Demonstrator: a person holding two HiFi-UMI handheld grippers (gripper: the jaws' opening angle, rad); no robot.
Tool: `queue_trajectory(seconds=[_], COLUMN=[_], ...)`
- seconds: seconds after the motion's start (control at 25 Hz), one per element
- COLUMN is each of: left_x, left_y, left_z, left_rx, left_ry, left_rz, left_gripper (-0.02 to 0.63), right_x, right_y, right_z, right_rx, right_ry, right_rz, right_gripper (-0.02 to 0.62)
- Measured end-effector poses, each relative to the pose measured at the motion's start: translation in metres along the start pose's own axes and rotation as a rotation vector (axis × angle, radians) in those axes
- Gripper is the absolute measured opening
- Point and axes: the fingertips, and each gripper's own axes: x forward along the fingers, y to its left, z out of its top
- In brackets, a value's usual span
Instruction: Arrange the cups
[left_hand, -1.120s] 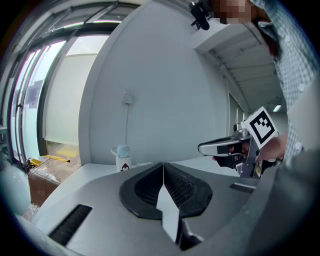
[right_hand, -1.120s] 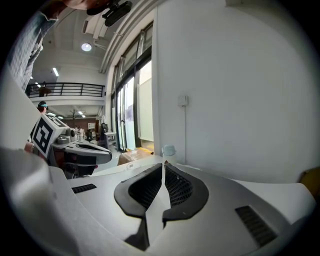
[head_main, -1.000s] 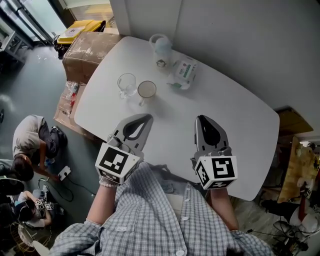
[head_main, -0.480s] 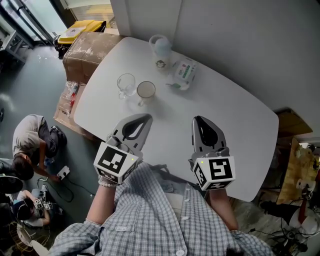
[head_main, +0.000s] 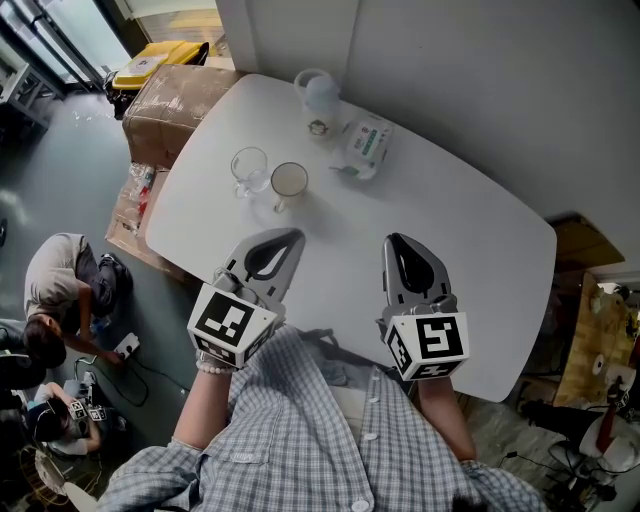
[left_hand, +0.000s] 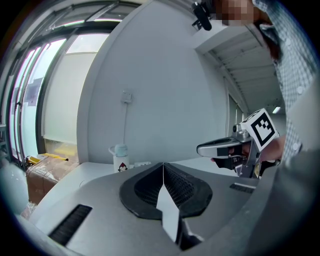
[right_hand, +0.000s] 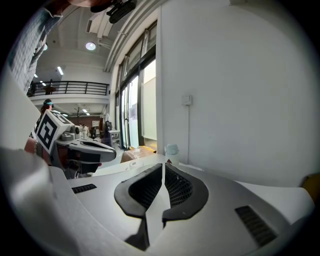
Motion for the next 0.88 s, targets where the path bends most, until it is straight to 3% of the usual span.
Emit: queue_trajectory(seconds=[0.88], left_x=[-0.0007], left_y=[0.0005], left_z=[-0.0035], left_rx=[-0.004], left_ry=[0.008], left_rz=[-0.003], left_gripper=[0.012], right_x=[0.0032], right_y=[0.0080], right_z=[-0.0024], right_rx=[0.002], right_ry=[0.010], right_rz=[0.023], right_gripper=[0.032])
